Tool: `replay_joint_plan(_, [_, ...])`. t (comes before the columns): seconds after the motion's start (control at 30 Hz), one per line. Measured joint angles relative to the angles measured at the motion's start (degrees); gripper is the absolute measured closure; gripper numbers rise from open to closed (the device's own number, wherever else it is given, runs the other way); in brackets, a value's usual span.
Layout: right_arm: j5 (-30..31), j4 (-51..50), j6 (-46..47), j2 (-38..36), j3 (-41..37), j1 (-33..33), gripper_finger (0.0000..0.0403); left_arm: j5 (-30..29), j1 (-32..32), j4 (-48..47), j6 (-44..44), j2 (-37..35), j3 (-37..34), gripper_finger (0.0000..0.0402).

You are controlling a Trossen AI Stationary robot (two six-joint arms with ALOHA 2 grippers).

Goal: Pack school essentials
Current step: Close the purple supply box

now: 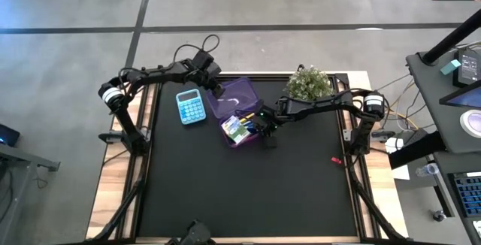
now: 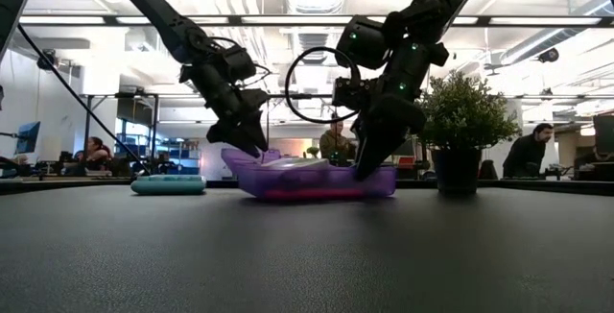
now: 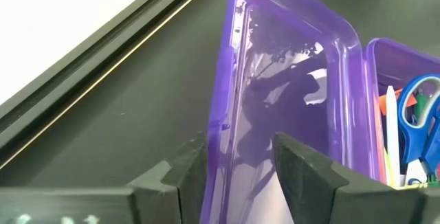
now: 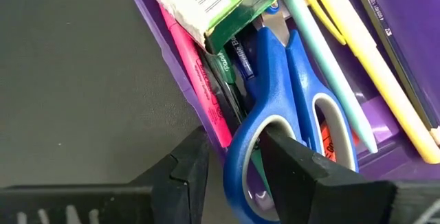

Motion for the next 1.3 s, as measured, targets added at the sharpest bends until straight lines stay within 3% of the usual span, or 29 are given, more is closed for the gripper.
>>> replay_joint_plan(0.1, [-0.02, -0.06, 0.48, 0.00, 0.00, 0.00, 0.0284, 0.04, 0.00, -0.01, -0.24, 0.00, -0.01, 0.0277])
replay_joint_plan(0.4, [-0.38, -2.80, 1.19, 0.00, 0.61, -0.01, 0.0284, 0.17, 0.02, -0.21, -0.18, 0.00, -0.02, 0.0394])
replay_joint_plan(0.93, [0.13, -20.70, 8.02, 0.07, 11.70, -1.82, 0.0284, 0.78, -0.22, -2.56, 10.87, -4.15, -0.13, 0.0401])
replay_joint_plan(1.13, [0.29, -22.58, 8.10, 0.04, 15.82, -2.37, 0.0284, 0.76, -0.77, -2.56, 11.67, -6.26, -0.44, 0.0401])
replay_joint_plan(1.3, [-0.18, -21.75, 8.12, 0.15, 14.70, -2.36, 0.0284, 0.06, -2.51, -2.28, 11.72, -7.06, -0.56, 0.0401])
